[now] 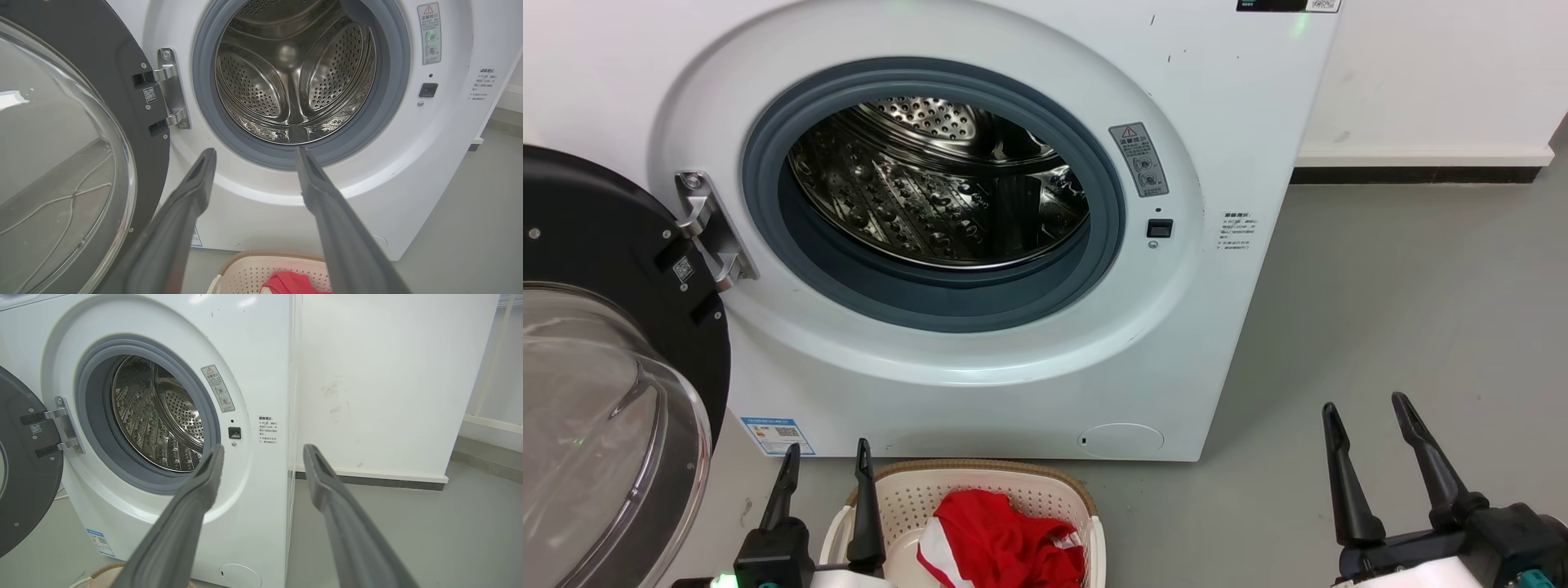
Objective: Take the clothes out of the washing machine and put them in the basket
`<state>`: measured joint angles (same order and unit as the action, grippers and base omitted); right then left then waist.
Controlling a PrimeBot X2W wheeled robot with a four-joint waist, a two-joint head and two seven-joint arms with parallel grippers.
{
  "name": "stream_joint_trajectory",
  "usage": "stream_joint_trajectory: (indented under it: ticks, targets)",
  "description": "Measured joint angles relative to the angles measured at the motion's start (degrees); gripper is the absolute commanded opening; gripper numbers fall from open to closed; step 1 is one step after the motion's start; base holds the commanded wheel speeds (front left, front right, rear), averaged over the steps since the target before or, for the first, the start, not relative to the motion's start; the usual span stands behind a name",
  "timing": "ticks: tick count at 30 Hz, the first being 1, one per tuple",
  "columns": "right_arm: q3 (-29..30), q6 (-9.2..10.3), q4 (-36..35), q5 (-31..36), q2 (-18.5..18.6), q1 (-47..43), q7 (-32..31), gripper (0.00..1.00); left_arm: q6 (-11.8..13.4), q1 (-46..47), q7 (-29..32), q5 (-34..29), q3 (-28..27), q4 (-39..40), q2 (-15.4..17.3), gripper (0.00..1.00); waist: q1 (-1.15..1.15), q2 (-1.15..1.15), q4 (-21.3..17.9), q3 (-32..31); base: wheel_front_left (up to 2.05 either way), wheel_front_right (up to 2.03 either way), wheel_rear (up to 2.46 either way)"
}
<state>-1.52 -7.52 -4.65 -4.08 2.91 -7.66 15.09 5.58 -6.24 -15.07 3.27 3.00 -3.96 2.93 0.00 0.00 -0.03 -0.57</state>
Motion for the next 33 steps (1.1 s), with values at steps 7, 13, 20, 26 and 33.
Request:
stream_joint_trajectory:
  ticks: [7,13,20,26,33]
  targets:
    - [-0.15,-0.01,2.08,-0.08,0.00,-0.13,-0.09,0.00,-0.02,-0.79,0.29,0.02,0.19,-2.08,-0.01,0.00,0.00,0.00,-0.02,-0.08,0.00,0.00,0.00]
    - [-0.20,-0.01,3.38,-6.08,0.14,-0.43,-1.03,0.00,-0.86,-0.99,1.63,5.99,0.00,-3.19,0.01,0.00,0.00,0.00,-0.01,-0.05,0.00,0.00,0.00]
    - [-0.15,-0.01,5.02,-14.81,0.57,0.60,-2.54,0.00,-2.04,-0.08,3.36,14.35,-0.66,-3.91,0.11,0.00,0.00,0.00,-0.01,0.00,0.00,0.00,0.00]
    - [-0.03,-0.01,6.27,-21.50,0.83,1.71,-3.66,0.00,-2.88,0.98,4.69,20.89,-1.26,-4.59,0.18,0.00,0.00,0.00,-0.01,0.04,0.00,0.00,0.00]
    - [0.18,0.00,7.43,-28.76,1.12,2.82,-5.08,0.00,-4.00,2.15,6.21,28.00,-1.79,-5.14,0.31,0.00,0.00,0.00,-0.01,0.09,0.00,0.00,0.00]
